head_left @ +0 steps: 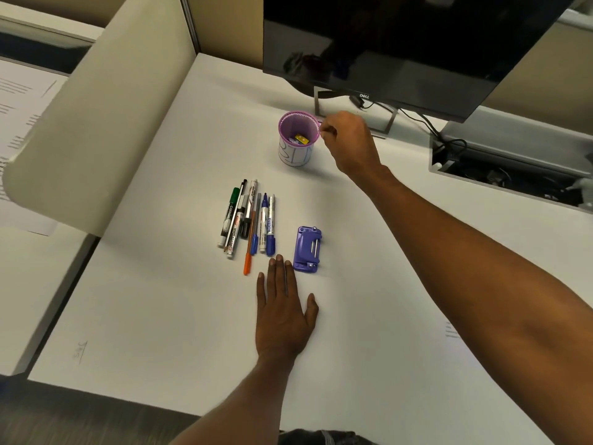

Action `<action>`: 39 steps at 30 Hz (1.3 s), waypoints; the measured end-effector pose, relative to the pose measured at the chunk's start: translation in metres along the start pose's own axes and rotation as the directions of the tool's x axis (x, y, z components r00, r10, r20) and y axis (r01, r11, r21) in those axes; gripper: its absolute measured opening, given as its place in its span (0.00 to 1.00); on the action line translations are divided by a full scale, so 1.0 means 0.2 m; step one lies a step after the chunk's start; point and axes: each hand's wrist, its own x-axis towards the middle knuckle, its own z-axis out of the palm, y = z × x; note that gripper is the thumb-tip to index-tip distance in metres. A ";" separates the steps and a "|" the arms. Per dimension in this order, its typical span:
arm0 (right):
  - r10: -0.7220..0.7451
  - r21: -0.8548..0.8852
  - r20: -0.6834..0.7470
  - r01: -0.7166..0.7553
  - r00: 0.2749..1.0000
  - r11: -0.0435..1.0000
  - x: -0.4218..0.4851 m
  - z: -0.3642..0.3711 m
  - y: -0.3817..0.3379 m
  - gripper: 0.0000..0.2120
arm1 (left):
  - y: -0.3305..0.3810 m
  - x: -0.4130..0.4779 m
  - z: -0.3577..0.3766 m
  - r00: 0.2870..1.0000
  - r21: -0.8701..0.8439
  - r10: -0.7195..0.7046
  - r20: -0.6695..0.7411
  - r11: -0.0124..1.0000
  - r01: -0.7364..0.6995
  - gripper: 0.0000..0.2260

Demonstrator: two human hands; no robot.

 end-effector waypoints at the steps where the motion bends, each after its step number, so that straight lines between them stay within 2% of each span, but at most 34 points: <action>1: 0.012 0.006 0.014 -0.012 1.000 1.000 -0.06 -0.01 0.03 0.09 | 0.00 0.00 0.00 1.000 0.003 0.004 -0.006 1.000 -0.004 0.38; 13: 0.101 0.125 0.213 -0.130 0.972 0.984 -0.80 0.05 0.40 0.09 | 0.00 -0.01 -0.01 0.998 0.078 0.037 -0.051 0.996 -0.033 0.37; 27: 0.154 0.250 0.135 -0.184 0.979 0.951 -1.30 0.13 0.51 0.06 | 0.02 -0.01 -0.03 0.998 0.083 0.029 -0.064 0.996 -0.023 0.37; 34: 0.180 0.182 0.121 -0.200 0.976 0.963 -1.29 0.15 0.49 0.04 | 0.02 -0.02 -0.03 0.998 0.085 0.025 -0.056 0.996 -0.020 0.37; 39: 0.176 -0.015 0.170 -0.176 0.970 0.984 -1.25 0.17 0.46 0.07 | 0.02 -0.02 -0.03 0.998 0.087 0.018 -0.054 0.996 -0.013 0.37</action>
